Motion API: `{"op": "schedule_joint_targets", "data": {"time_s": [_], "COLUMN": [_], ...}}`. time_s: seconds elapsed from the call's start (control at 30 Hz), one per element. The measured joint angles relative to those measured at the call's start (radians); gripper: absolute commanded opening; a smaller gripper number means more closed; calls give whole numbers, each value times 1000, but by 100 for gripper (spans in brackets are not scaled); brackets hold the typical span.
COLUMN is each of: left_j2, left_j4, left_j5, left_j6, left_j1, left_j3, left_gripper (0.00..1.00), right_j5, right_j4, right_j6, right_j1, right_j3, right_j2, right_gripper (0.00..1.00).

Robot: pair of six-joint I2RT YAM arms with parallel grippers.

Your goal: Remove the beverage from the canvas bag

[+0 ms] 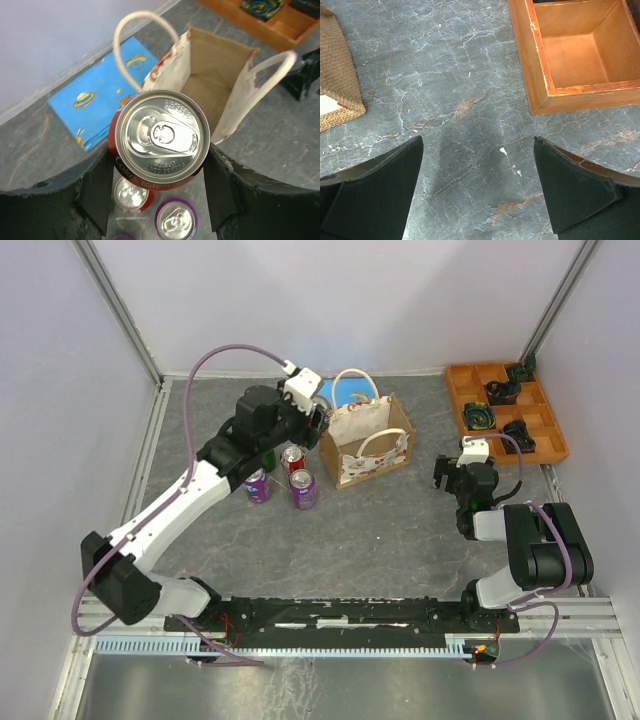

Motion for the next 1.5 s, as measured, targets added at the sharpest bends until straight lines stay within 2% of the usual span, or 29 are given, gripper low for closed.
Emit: {"op": "schedule_joint_targets", "data": {"time_s": [0.3,0.47,0.73,0.97,1.3,1.5], "left_j2": [-251,-377,-534,-610,-652,-636], "left_j4": [87,109,131,128,132,195], "left_j5": [-117,-161,-200,-222,-222,-222], "left_j6": [-76,-135,-221,-278,-325,-342], "left_j1": [48,50,50,50,50,50], "left_j3": [-386,-543,-689,-782,-965,-1015], "left_gripper": [3,3,3,3,3,3], "right_j5": [0,0,0,0,0,0], "right_j4": [0,0,0,0,0,0], "right_j6": [0,0,0,0,0,0], "right_j1": [0,0,0,0,0,0], "right_j3": [0,0,0,0,0,0], "right_j2": [0,0,0,0,0,0], "right_gripper": [99,99,99,99,99,99]}}
